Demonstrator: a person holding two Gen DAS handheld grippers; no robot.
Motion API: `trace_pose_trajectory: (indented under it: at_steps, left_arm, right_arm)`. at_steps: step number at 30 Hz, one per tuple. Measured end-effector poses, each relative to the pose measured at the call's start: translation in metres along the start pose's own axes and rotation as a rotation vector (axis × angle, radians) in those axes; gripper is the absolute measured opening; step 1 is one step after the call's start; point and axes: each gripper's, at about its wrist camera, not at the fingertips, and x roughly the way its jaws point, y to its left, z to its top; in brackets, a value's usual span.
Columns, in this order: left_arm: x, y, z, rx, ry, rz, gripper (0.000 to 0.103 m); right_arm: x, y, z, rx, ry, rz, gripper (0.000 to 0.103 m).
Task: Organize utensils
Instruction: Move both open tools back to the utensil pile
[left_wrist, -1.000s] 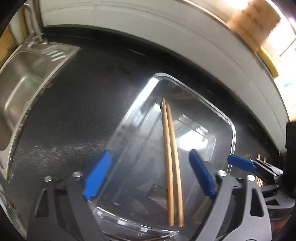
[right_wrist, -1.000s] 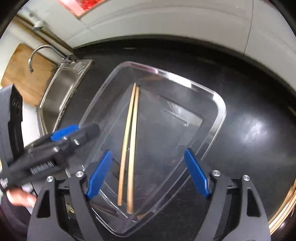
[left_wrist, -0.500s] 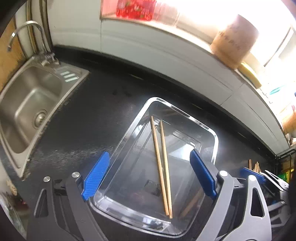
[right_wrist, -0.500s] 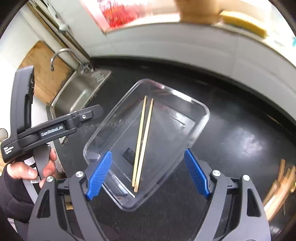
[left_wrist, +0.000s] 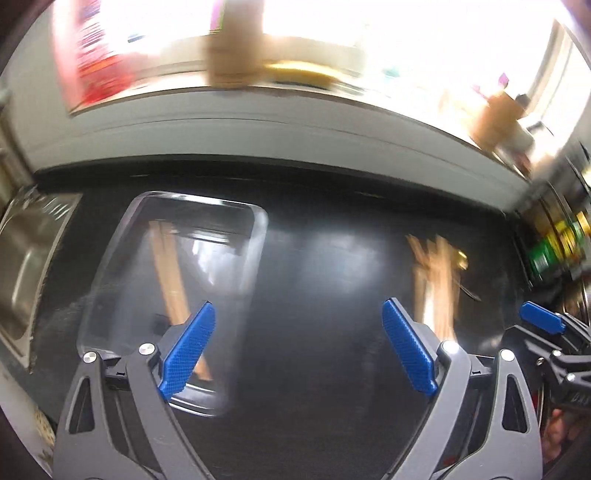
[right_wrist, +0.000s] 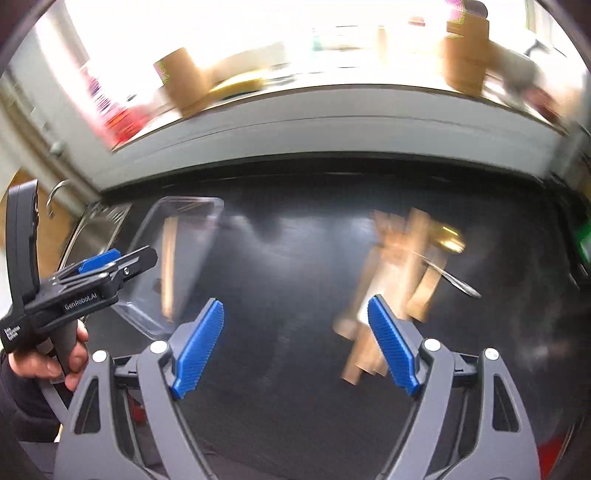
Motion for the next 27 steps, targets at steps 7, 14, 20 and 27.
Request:
trace_pose_trajectory:
  at_steps: [7,14,20,27]
  left_arm:
    - [0.01,-0.1,-0.023,0.116,0.029,-0.054,0.089]
    - [0.012,-0.146,-0.031,0.167,0.023,-0.046,0.089]
    - [0.015,-0.153,-0.029,0.178,0.013,-0.019,0.089]
    - [0.049,-0.154,-0.027,0.231,0.032,0.031,0.089]
  right_arm:
    - [-0.056,-0.09,-0.039,0.095,-0.039,-0.091,0.078]
    - [-0.079,-0.125,-0.047,0.128,-0.07,-0.095,0.078]
    - [-0.078,-0.131,-0.042,0.118,-0.069,-0.079,0.078]
    - [-0.058,-0.141,-0.03,0.11,-0.048,-0.081,0.078]
